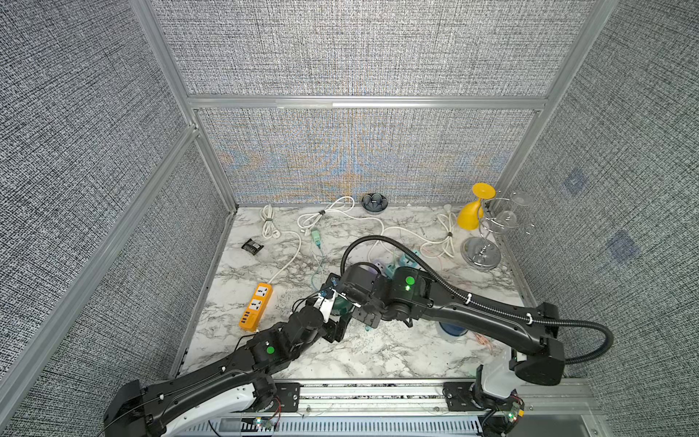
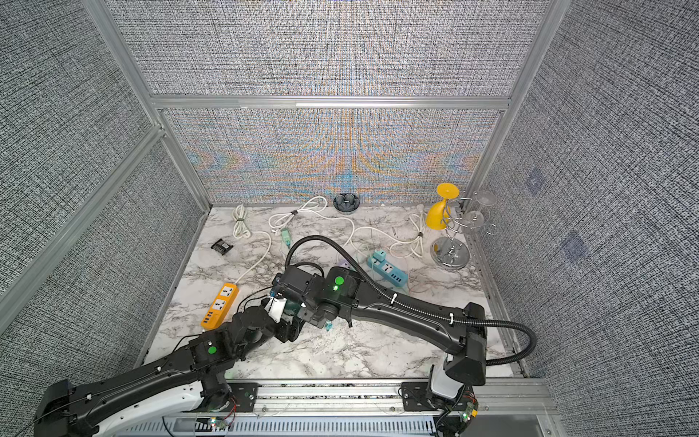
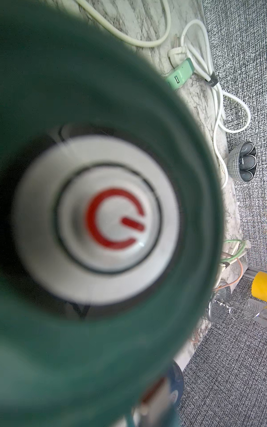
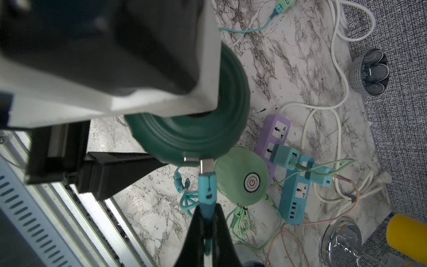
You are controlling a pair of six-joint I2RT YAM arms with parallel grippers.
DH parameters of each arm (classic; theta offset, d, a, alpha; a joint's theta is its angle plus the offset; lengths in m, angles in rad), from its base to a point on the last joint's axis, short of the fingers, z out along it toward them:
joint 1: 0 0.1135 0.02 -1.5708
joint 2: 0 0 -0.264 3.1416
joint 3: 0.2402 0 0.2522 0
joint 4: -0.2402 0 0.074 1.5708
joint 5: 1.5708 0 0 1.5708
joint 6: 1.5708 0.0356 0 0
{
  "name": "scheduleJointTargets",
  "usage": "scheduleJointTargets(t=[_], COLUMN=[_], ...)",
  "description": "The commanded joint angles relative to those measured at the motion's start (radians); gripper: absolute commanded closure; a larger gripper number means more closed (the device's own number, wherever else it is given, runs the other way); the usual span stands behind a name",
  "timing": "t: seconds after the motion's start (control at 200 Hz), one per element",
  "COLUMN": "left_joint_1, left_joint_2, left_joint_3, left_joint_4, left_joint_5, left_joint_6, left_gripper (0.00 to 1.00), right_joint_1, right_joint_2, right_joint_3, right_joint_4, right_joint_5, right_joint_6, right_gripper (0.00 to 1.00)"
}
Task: Charge the cordless meat grinders
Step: Insert the charging cable into the cordless meat grinder.
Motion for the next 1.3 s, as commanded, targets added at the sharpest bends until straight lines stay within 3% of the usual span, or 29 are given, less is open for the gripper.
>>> scheduleJointTargets(t=[0.0, 1.296], left_joint_1=[0.001, 0.001], left_joint_2=[0.004, 0.024], left_joint_3=[0.011, 0.010], left_joint_4=[0.032, 0.033], left_joint_5=[-0.017, 0.026], left_joint_6=[-0.003, -0.005], left_gripper=[0.43, 0.43], right_joint_1=[0.003, 0.017], right_joint_2=[-0.006, 0.017], right_joint_3=[0.006, 0.021], right_joint_4=[0.009, -0.007], right_joint_5=[-0.024, 0.061], right_joint_6=[-0.013, -0.072], right_gripper=[1.00, 1.00])
